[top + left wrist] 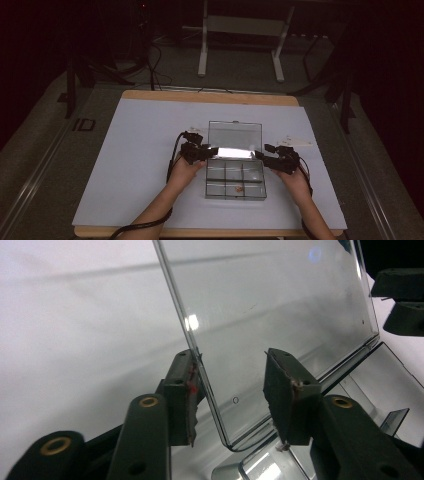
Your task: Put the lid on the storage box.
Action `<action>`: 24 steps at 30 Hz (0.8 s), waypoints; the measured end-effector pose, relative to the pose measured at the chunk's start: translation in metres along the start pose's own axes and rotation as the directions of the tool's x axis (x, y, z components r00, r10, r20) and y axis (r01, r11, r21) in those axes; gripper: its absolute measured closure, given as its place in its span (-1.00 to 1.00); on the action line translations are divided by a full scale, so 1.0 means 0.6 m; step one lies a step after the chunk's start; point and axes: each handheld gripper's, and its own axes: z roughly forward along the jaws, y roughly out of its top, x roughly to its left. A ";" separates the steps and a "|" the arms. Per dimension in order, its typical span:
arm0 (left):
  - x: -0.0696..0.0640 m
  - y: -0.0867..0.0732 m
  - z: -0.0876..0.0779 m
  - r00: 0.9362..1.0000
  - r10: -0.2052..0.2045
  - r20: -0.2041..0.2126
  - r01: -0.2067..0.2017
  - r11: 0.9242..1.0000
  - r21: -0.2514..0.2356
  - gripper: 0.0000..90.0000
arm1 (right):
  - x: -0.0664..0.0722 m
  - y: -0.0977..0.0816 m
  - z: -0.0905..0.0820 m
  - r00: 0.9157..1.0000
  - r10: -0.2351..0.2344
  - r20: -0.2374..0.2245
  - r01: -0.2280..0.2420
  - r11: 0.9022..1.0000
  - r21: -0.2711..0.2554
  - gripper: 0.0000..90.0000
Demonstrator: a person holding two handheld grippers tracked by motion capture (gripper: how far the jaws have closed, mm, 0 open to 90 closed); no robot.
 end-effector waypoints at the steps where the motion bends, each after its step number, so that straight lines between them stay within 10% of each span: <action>1: -0.001 0.000 -0.002 1.000 0.003 -0.001 -0.003 1.000 -0.003 0.35 | 0.000 0.000 0.000 1.000 0.003 -0.002 -0.003 1.000 0.001 0.05; 24: -0.014 -0.003 -0.024 0.999 0.044 -0.021 -0.045 0.998 -0.040 0.60 | 0.000 0.004 -0.001 0.999 0.011 -0.030 -0.010 1.000 0.021 0.57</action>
